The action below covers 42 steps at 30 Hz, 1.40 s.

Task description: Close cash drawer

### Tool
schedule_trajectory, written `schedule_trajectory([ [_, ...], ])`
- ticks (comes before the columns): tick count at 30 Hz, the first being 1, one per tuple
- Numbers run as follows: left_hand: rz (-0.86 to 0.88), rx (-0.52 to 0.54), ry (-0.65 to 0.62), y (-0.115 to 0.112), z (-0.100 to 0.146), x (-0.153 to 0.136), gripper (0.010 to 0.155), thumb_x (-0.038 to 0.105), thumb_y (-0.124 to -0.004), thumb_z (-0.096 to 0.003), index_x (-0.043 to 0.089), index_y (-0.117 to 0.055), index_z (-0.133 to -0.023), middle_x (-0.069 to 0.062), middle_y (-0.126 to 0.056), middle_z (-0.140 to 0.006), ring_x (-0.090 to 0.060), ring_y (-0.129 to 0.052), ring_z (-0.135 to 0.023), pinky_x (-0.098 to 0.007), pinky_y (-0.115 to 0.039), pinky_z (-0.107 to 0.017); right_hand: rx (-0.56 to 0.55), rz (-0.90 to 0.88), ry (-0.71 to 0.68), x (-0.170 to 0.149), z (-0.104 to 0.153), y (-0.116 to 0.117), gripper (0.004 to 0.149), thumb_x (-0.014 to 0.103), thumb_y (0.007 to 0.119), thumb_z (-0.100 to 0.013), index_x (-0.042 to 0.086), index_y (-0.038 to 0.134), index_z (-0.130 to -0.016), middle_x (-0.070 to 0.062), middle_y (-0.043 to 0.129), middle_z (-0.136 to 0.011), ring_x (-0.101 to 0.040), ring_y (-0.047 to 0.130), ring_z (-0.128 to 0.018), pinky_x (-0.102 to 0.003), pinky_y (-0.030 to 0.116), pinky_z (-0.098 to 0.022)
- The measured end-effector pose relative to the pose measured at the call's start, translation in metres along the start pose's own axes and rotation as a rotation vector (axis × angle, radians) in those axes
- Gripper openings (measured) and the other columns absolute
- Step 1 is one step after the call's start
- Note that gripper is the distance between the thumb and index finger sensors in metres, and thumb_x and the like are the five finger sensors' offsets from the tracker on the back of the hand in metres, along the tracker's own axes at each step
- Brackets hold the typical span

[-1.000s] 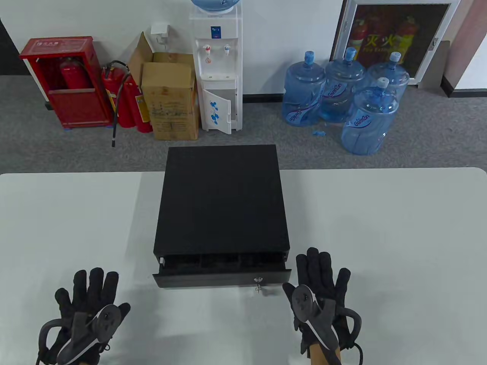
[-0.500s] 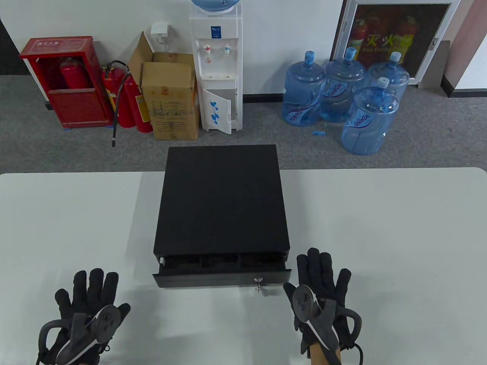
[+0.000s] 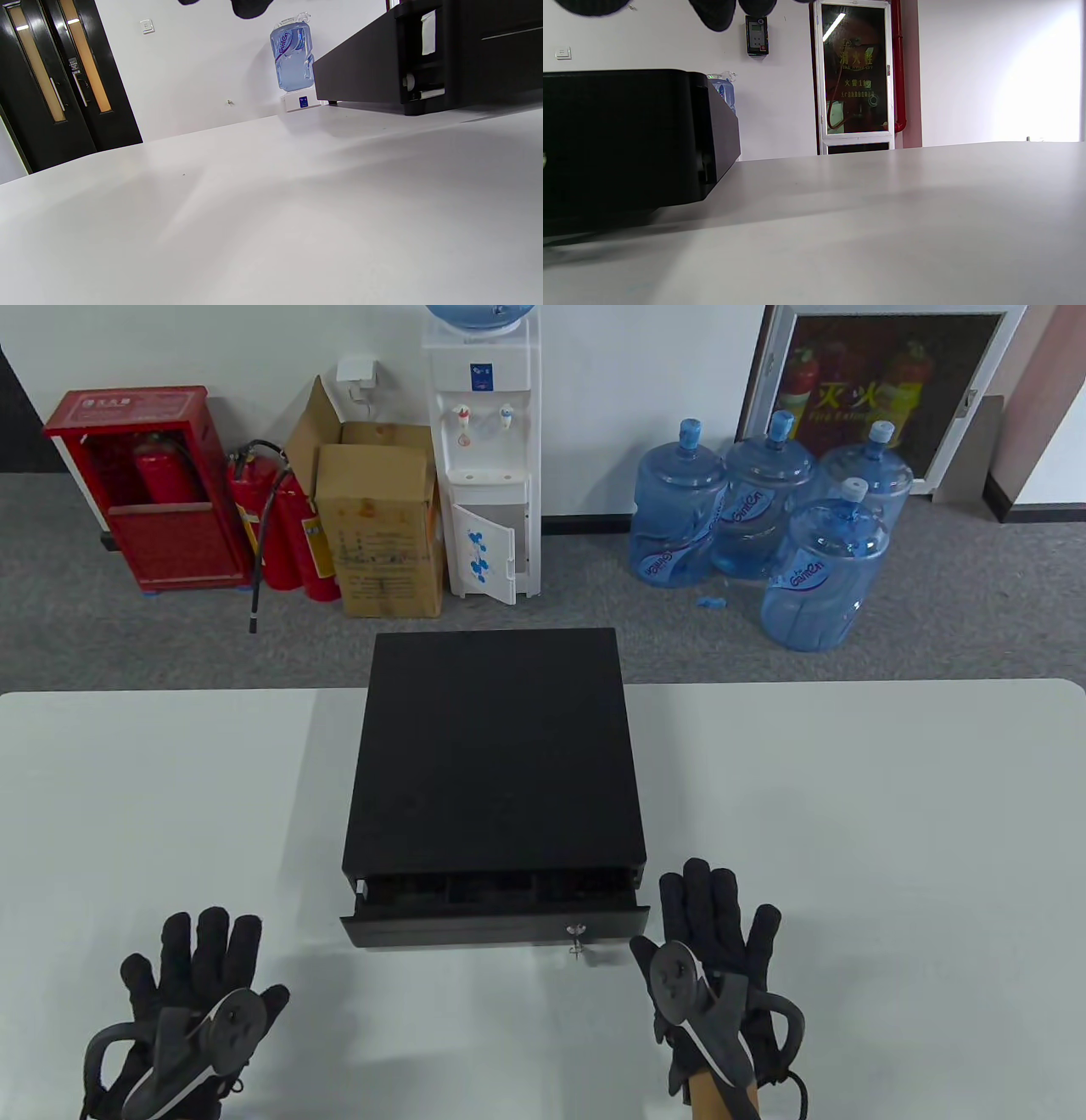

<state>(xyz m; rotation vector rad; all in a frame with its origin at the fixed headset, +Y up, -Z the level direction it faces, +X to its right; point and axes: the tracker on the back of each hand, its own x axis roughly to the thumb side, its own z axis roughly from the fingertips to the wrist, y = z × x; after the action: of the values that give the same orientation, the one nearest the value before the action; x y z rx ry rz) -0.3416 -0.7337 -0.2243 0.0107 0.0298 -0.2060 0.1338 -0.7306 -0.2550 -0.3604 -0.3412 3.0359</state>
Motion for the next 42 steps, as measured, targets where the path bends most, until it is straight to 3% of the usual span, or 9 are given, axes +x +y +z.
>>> schedule_trajectory([
  [9,0.003,0.0,0.001,0.0,0.002,-0.001,0.083,0.07,-0.043,-0.0496,0.031,-0.02,-0.119,-0.011,-0.03,-0.13,-0.046,-0.025,-0.12,-0.075,-0.032,-0.076,-0.023,0.011,-0.018,0.005,0.001,-0.002,0.077,0.07,0.049,-0.033,0.05,0.034,-0.105,0.023,0.025,-0.119,-0.004,0.021,-0.113,-0.048,0.019,-0.08],
  [17,0.009,-0.005,0.001,0.0,0.003,-0.001,0.082,0.07,-0.043,-0.0497,0.031,-0.02,-0.119,-0.011,-0.03,-0.13,-0.046,-0.025,-0.119,-0.075,-0.032,-0.076,-0.107,0.03,-0.057,0.02,0.006,-0.01,0.075,0.07,0.053,-0.034,0.05,0.038,-0.105,0.02,0.03,-0.12,-0.007,0.026,-0.115,-0.055,0.025,-0.08],
  [23,0.012,-0.01,-0.003,0.0,0.003,-0.001,0.082,0.07,-0.044,-0.0496,0.031,-0.021,-0.119,-0.011,-0.03,-0.13,-0.046,-0.026,-0.119,-0.074,-0.032,-0.076,-0.164,0.041,-0.091,0.034,0.009,-0.011,0.075,0.07,0.058,-0.035,0.048,0.042,-0.105,0.016,0.04,-0.121,-0.01,0.037,-0.115,-0.057,0.034,-0.081],
  [26,0.011,-0.011,-0.006,0.0,0.003,0.0,0.082,0.07,-0.044,-0.0497,0.031,-0.021,-0.119,-0.011,-0.03,-0.13,-0.046,-0.026,-0.12,-0.075,-0.033,-0.076,-0.218,0.007,-0.104,0.041,0.012,-0.014,0.072,0.068,0.061,-0.036,0.044,0.05,-0.103,0.013,0.054,-0.117,-0.013,0.054,-0.112,-0.056,0.046,-0.08],
  [31,0.014,-0.012,-0.01,0.0,0.004,0.0,0.082,0.07,-0.044,-0.0496,0.031,-0.021,-0.119,-0.011,-0.031,-0.13,-0.046,-0.026,-0.12,-0.074,-0.033,-0.076,-0.31,-0.042,-0.135,0.052,0.018,-0.018,0.064,0.066,0.066,-0.036,0.039,0.066,-0.094,0.008,0.075,-0.101,-0.017,0.08,-0.093,-0.049,0.065,-0.075],
  [35,0.015,-0.015,-0.015,-0.001,0.004,0.001,0.082,0.07,-0.044,-0.0496,0.031,-0.022,-0.119,-0.011,-0.032,-0.13,-0.045,-0.027,-0.12,-0.074,-0.033,-0.076,-0.369,-0.031,-0.164,0.062,0.022,-0.02,0.049,0.065,0.072,-0.036,0.039,0.087,-0.075,0.011,0.097,-0.076,-0.014,0.101,-0.065,-0.039,0.083,-0.059],
  [42,0.015,-0.035,-0.018,-0.001,0.004,0.003,0.082,0.07,-0.044,-0.0496,0.032,-0.023,-0.119,-0.011,-0.033,-0.13,-0.045,-0.027,-0.12,-0.074,-0.033,-0.076,-0.317,0.042,-0.192,0.077,0.022,-0.008,0.044,0.065,0.078,-0.033,0.035,0.098,-0.058,0.01,0.107,-0.053,-0.012,0.108,-0.038,-0.037,0.091,-0.04],
])
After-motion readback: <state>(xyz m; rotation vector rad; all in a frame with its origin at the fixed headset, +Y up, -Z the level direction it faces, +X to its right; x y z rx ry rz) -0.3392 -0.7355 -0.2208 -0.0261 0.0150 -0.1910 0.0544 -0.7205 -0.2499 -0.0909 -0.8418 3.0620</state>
